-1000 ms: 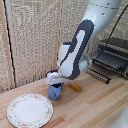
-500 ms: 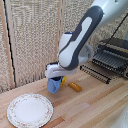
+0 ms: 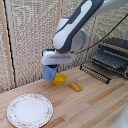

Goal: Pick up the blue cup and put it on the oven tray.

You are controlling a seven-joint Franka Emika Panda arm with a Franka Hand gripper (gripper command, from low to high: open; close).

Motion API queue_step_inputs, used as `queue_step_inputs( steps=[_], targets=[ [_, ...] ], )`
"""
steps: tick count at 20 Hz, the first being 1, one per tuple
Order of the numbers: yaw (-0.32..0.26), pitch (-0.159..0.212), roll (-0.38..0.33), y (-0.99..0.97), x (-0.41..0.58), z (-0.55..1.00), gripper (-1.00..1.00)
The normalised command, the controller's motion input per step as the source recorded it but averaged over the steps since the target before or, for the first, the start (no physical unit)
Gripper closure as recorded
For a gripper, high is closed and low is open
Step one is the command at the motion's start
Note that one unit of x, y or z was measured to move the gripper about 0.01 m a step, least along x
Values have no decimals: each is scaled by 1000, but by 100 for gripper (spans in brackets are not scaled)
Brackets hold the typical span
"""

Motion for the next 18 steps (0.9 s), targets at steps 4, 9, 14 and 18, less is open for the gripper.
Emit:
queue_step_inputs(
  steps=[4, 9, 14, 18],
  targets=[
    [-125, 159, 20, -456, 339, 700, 100],
    [-138, 162, 1, -503, 261, 731, 100],
    [-187, 147, -1, -475, 243, 673, 100],
    [-220, 144, -2, -434, 206, 594, 100]
  ],
)
